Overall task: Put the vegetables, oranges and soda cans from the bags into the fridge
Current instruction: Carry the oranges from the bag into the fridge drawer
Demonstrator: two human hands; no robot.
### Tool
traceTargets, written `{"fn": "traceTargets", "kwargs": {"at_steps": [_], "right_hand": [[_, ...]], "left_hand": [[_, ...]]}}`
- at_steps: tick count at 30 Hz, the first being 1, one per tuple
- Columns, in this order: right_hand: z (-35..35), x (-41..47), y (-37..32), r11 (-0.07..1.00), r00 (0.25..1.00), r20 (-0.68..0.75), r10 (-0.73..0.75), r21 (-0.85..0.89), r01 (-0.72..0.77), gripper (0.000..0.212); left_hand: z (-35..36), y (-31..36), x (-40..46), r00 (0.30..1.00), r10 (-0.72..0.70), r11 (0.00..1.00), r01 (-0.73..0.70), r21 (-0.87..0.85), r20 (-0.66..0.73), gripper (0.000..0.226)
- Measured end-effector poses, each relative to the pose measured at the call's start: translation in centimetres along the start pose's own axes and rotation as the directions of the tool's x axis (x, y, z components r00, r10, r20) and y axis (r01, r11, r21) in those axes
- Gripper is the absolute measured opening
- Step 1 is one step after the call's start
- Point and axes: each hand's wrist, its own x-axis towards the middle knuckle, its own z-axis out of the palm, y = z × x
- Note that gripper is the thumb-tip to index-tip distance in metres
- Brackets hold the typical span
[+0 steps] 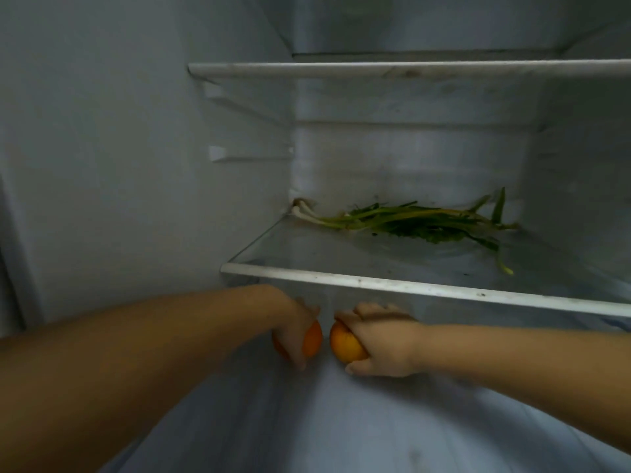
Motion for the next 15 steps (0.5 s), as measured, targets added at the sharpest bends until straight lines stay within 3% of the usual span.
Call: {"fn": "traceTargets", "kwargs": {"at_steps": [5,7,9,11,13,14,15], "right_hand": [[-2.5,-1.9,-1.1,0.994,0.995,0.099,0.012,-0.11,-0.001,0.082],[-4.1,-3.5,-2.2,0.989,0.992,0.122,0.01,-0.147,0.009,0.076],[-5.9,-5.4,-3.6,0.982,0.989,0.146,0.011,-0.186,0.017,0.066],[-8.0,-7.5,-5.2,0.967,0.991,0.13,0.026,-0.254,0.008,0.054],[-10.3,-9.6,-6.9,0.942,0.999,0.032,0.014,-0.337,-0.002,0.042],[-11.4,-10.6,-7.7,0.93,0.999,-0.041,-0.007,-0.367,-0.008,0.038],[-12.4,-11.7,-8.7,0.925,0.992,-0.122,-0.03,-0.381,-0.019,0.035]], "left_hand": [[-0.9,0.7,-2.0,0.996,-0.088,0.995,0.087,-0.042,-0.029,0.102],[-1.7,1.1,-4.4,0.993,-0.11,0.991,0.112,-0.071,0.03,0.108],[-2.0,1.2,-7.4,0.983,-0.102,0.983,0.123,-0.136,0.152,0.099],[-2.2,1.7,-11.3,0.967,-0.156,0.926,0.214,-0.311,0.201,0.073],[-2.6,2.4,-15.5,0.976,-0.213,0.877,0.208,-0.433,0.04,0.045],[-2.8,3.0,-17.8,0.957,-0.261,0.871,0.178,-0.458,-0.126,0.035],[-2.7,3.7,-20.1,0.895,-0.323,0.87,0.152,-0.469,-0.308,0.028]]}}
